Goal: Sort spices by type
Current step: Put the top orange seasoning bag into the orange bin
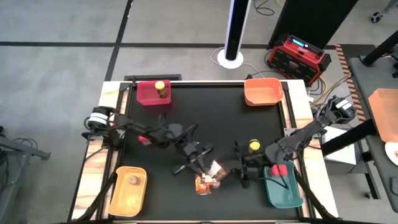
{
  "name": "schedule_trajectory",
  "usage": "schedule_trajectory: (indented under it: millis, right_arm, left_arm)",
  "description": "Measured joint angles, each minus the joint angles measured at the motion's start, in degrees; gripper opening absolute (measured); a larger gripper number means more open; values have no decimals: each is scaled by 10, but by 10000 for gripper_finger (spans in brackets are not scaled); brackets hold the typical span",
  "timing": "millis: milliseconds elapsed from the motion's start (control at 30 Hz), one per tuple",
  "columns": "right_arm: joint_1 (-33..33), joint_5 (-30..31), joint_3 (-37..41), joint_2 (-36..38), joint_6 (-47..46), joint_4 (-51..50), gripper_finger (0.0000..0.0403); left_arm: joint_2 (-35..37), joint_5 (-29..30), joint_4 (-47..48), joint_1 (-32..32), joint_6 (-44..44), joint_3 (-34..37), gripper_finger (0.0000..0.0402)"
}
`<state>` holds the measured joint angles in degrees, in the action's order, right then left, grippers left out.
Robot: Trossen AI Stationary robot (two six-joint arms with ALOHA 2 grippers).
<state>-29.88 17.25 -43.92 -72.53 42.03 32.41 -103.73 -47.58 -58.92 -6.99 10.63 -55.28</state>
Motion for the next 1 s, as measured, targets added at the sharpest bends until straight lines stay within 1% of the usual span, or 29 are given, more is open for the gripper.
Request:
schedule_trajectory:
  millis: [133, 233, 333, 467, 500, 633, 733, 867, 1000]
  right_arm:
    - [-4, -12, 0, 0, 2, -14, 212]
    - [-4, -13, 0, 0, 10, -25, 172]
    - [-4, -14, 0, 0, 18, -24, 118]
    - [-4, -14, 0, 0, 34, -26, 30]
    - [-4, -14, 0, 0, 36, -26, 21]
    - [-4, -13, 0, 0, 22, -27, 12]
    - [-4, -10, 0, 0, 9, -28, 11]
    - [-4, 10, 0, 0, -11, -27, 10]
    - [-7, 58, 0, 4, -41, -39, 9]
  left_arm:
    - [-2, -3, -4, 0, 0, -5, 25]
    - [-2, -4, -4, 1, 2, -5, 25]
    - [-2, -4, -2, 1, 2, -5, 25]
    - [-1, -5, -3, 1, 2, -4, 25]
    - [-1, -5, -4, 1, 3, -4, 25]
    - [-1, -6, -4, 2, 16, -4, 26]
    - [0, -21, -3, 6, 35, -4, 40]
    - [0, -30, 5, 17, 49, -3, 87]
    - [4, -44, 33, 42, 84, -3, 141]
